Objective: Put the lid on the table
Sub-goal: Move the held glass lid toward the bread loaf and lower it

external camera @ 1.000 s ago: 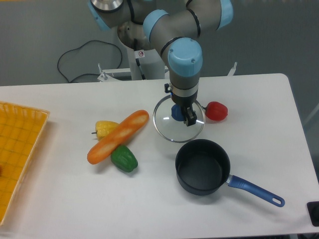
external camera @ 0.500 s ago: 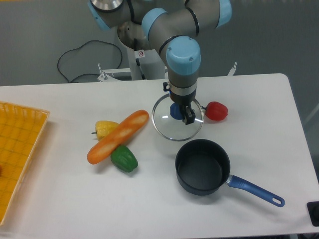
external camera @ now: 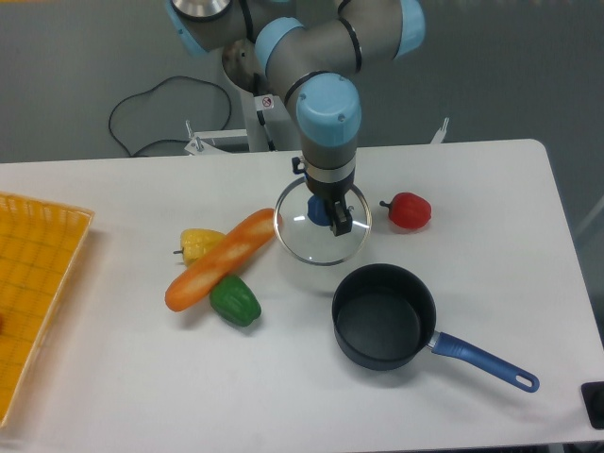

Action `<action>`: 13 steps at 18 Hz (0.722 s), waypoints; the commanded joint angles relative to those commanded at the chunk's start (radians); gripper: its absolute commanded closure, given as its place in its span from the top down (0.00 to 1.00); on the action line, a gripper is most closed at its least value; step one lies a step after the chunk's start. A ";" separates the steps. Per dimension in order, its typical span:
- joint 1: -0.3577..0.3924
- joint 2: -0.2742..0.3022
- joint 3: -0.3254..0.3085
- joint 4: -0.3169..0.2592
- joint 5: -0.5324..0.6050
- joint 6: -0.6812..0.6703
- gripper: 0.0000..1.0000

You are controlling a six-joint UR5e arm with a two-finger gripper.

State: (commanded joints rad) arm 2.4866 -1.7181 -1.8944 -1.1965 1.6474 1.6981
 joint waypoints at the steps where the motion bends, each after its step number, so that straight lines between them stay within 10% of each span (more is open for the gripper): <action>1: 0.000 0.000 -0.002 0.000 0.006 0.000 0.47; 13: -0.023 -0.052 -0.006 0.009 0.040 -0.041 0.47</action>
State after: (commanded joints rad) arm 2.4636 -1.7701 -1.9006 -1.1873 1.6873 1.6567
